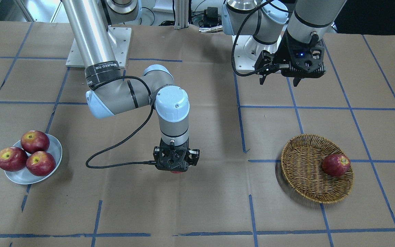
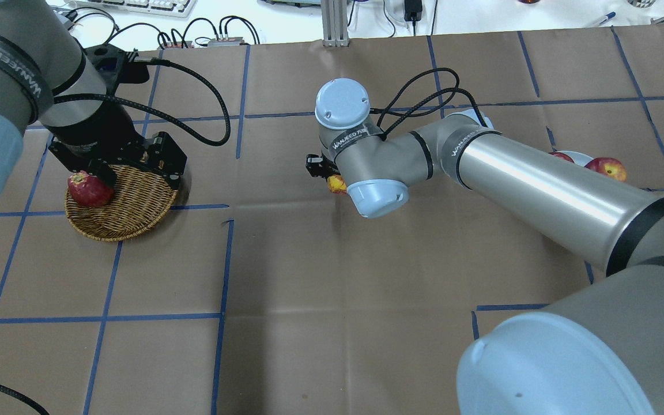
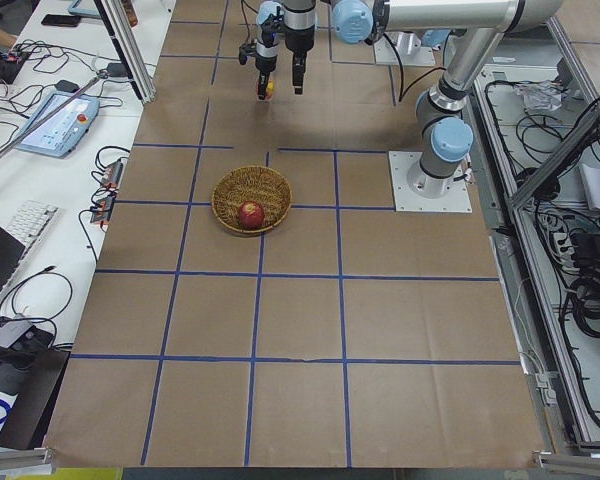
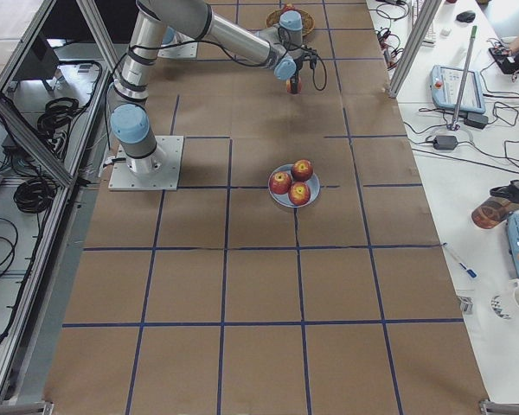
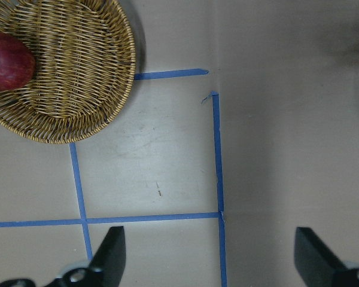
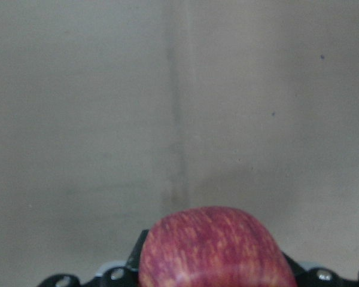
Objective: Transfer apple from basket to plate
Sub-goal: 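Close the right gripper on the apple and lift it, then carry the apple with the right gripper over the white plate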
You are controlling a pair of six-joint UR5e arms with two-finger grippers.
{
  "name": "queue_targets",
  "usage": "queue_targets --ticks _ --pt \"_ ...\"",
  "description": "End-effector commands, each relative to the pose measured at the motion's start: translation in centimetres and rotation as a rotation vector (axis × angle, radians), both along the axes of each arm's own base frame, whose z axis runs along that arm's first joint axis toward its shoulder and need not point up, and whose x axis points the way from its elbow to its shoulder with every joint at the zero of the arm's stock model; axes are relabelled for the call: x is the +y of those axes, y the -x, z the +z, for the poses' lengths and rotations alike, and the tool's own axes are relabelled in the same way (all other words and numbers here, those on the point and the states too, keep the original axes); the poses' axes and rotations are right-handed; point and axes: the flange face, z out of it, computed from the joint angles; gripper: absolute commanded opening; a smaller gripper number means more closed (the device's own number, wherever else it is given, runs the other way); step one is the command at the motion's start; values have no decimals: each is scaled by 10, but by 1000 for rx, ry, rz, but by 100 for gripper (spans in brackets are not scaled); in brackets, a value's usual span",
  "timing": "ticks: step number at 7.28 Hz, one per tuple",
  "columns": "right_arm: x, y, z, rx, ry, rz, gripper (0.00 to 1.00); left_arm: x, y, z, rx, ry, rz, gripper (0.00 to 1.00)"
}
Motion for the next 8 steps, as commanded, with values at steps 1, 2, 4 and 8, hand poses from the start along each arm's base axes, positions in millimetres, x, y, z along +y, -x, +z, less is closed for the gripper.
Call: queue_targets --ticks 1,2,4,8 --pt "-23 44 65 -1 10 -57 50 3 1 -8 5 -8 2 99" --pt "-31 97 96 23 -4 -32 50 2 1 -10 5 -11 8 99" --pt "-33 223 143 73 -64 28 49 1 0 -11 2 -12 14 99" --pt "-5 450 102 83 -174 155 48 0 0 -9 3 -9 16 99"
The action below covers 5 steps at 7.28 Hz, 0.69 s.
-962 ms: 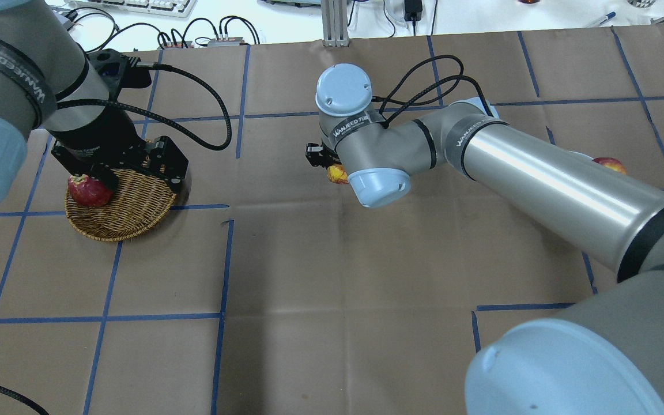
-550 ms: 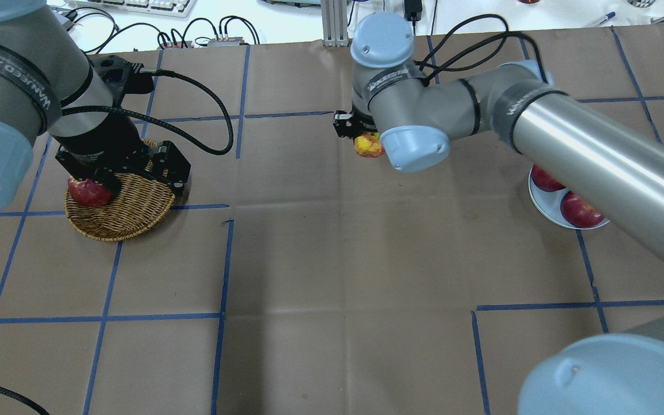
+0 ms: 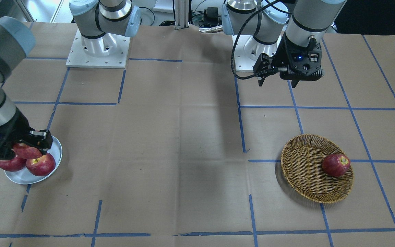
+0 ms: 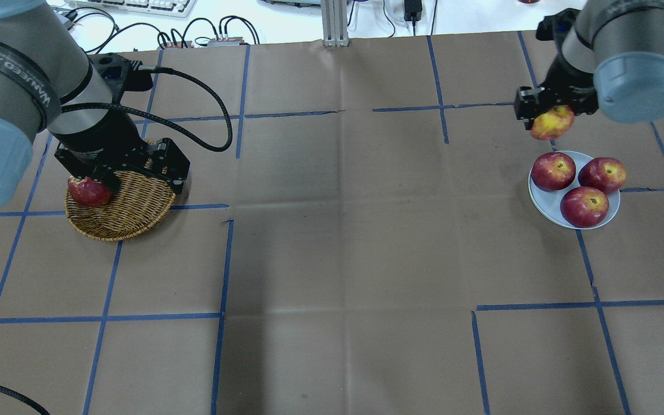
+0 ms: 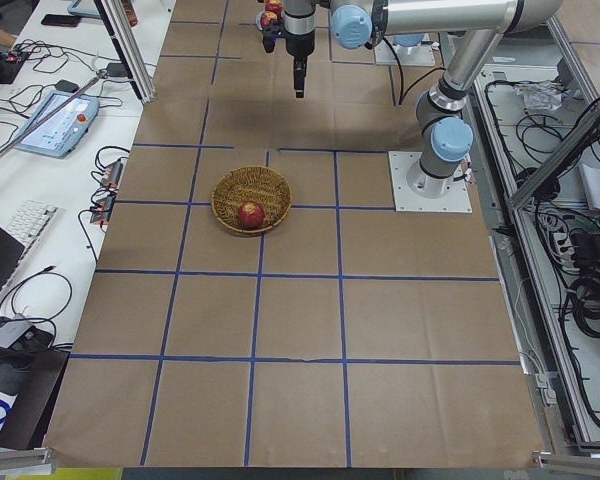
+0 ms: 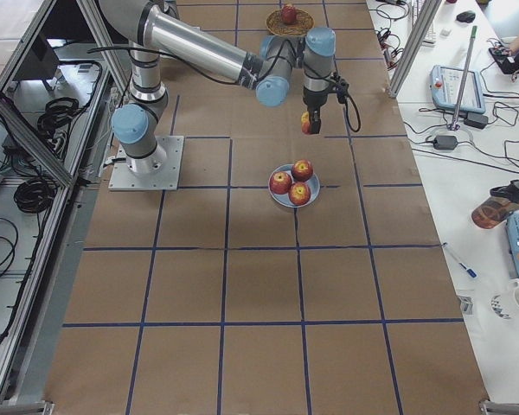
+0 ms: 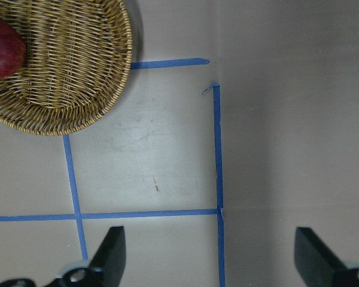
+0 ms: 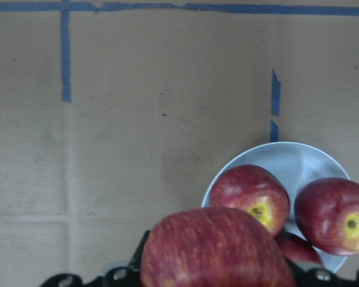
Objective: Transfer apple from basket to plate
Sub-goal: 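Carry the apple with the right gripper over the white plate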
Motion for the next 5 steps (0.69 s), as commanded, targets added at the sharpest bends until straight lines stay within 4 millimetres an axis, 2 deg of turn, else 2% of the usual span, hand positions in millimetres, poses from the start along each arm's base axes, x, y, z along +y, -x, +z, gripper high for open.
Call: queue_targets --ticks 1,2,3,5 --pt "22 81 -40 -23 -72 29 48 0 0 -1 4 -1 1 99" --pt "23 82 -64 -39 -107 37 48 0 0 0 4 0 1 99" --pt "20 84 -79 -48 -125 37 48 0 0 0 4 -1 1 99" --pt "19 84 -83 -47 -122 37 48 -1 0 2 3 2 1 99"
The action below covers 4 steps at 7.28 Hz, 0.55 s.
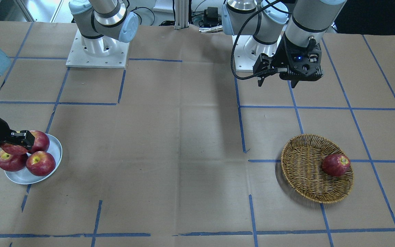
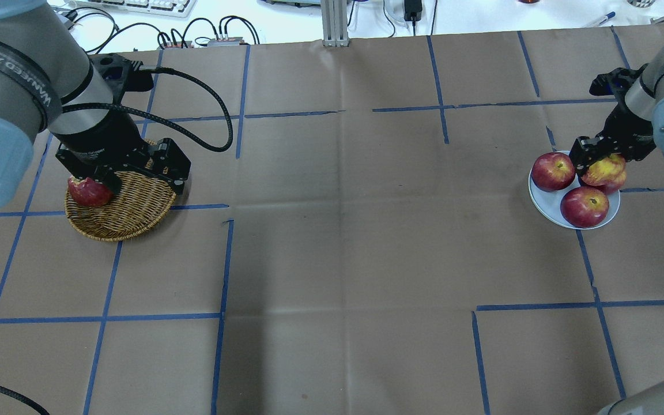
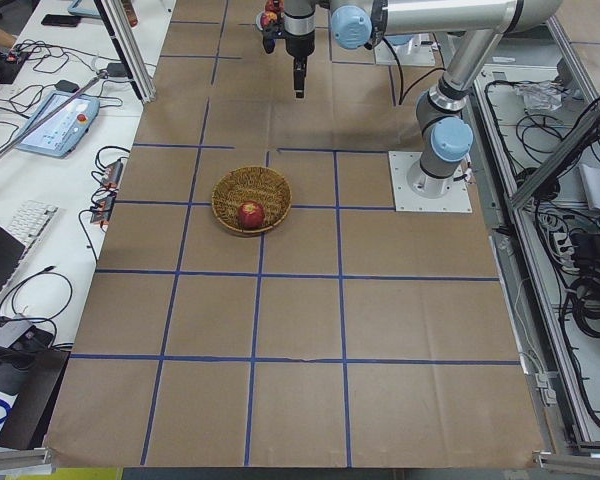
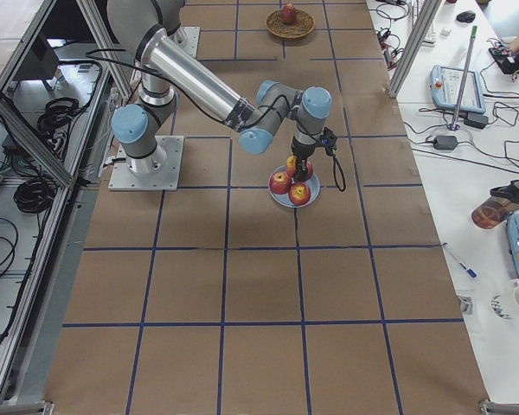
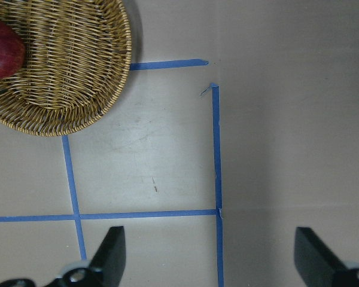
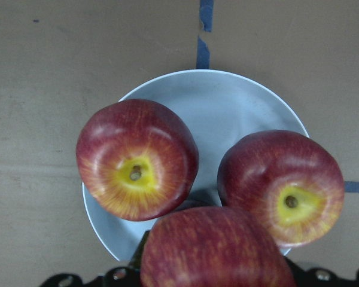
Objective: Transfer apple from basket to plate
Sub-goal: 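Lower the apple onto the plate and open the right gripper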
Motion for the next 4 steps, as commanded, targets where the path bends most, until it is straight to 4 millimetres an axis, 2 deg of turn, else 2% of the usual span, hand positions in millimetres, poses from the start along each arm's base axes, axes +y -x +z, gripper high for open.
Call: queue_targets --ticks 1,3,4 --pt "-3 2 -8 2 5 0 48 -1 0 4 0 8 0 99" --pt "-7 4 -16 5 10 0 49 -1 0 5 0 8 0 99" --pt "-7 4 -17 3 9 -1 63 -1 0 5 0 10 0 99"
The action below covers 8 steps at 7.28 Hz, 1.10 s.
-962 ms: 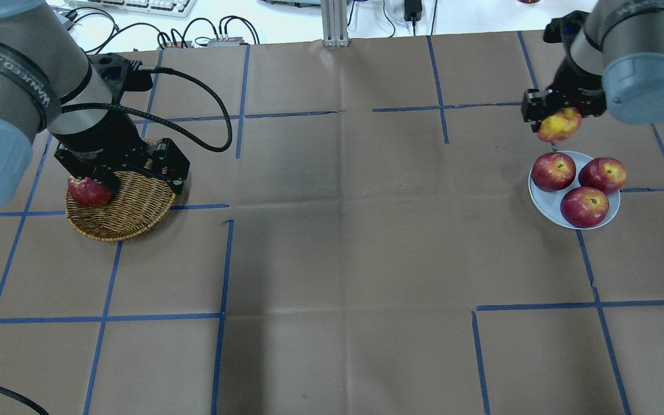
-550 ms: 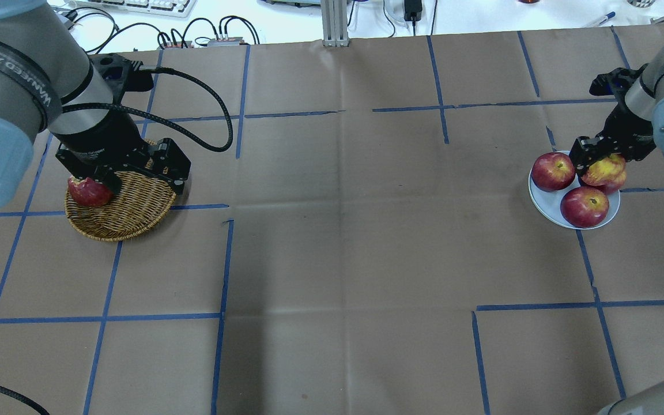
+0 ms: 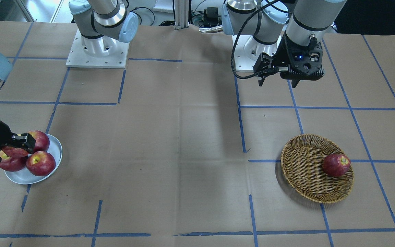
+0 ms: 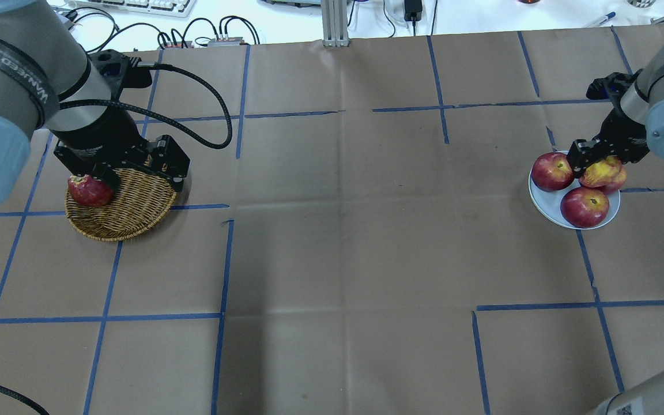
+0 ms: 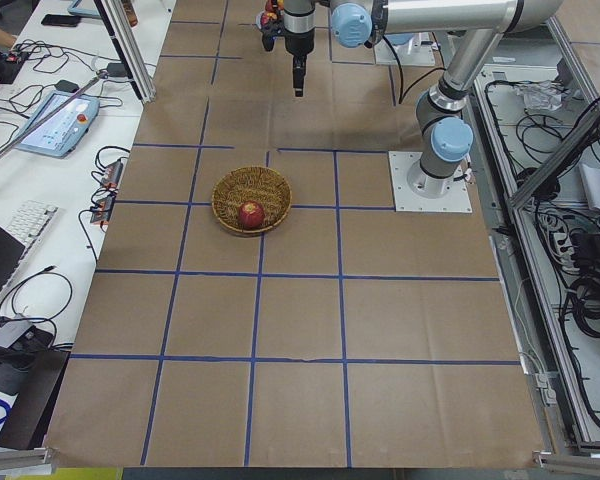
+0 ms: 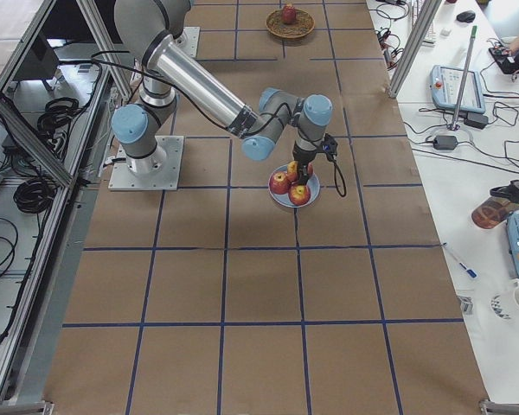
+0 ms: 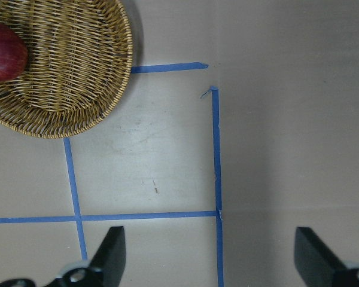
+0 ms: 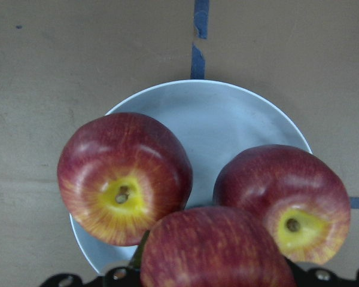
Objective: Transfer apple from basket to plate
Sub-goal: 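Lower the apple onto the plate and open the right gripper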
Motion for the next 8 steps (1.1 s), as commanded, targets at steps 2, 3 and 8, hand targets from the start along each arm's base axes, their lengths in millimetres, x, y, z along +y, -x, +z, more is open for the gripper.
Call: queue_targets --ticks 2,3,8 --pt "-2 -1 9 4 18 -7 100 0 0 1 0 3 0 99" --pt "-1 -5 26 17 46 -3 100 -1 0 2 0 4 0 99" --pt "-6 -106 154 9 165 -5 100 -2 -1 5 1 12 2 99"
